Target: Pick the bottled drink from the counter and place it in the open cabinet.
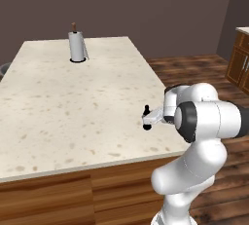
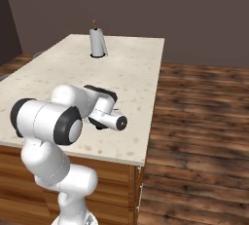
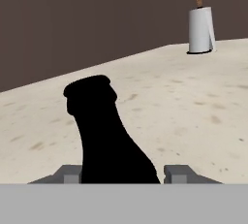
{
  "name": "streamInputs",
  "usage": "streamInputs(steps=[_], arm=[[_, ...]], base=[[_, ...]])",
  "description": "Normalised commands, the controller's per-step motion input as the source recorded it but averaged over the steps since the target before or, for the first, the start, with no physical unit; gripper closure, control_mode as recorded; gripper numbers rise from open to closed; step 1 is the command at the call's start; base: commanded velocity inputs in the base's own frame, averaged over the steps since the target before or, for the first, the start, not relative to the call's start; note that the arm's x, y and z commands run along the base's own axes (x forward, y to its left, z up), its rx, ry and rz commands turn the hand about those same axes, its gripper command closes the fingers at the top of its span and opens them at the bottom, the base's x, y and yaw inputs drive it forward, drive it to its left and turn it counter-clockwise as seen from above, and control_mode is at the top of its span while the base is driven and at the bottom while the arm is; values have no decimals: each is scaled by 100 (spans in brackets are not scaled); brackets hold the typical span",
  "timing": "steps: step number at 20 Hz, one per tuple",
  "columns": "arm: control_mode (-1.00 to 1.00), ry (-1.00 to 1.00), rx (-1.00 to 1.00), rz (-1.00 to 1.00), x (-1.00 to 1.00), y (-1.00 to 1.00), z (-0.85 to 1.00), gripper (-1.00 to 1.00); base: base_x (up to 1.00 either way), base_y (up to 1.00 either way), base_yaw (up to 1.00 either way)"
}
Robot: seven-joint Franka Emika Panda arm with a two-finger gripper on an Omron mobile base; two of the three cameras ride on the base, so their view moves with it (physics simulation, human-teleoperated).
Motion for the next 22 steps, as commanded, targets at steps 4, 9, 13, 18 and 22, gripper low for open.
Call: streamInputs(steps=[4,9,13,18,22], arm=[[-100,0,0,0,0,-3,5,100],[-100,0,1,0,-7,-31,59,100],[-100,0,0,-1,-46,-45,95,100],[-100,3,0,-8,-41,-28,100,100],[-100,2,0,-13,-55,-18,100,100]], base=[[0,0,0],[0,0,0],[0,0,0],[0,0,0],[0,0,0]])
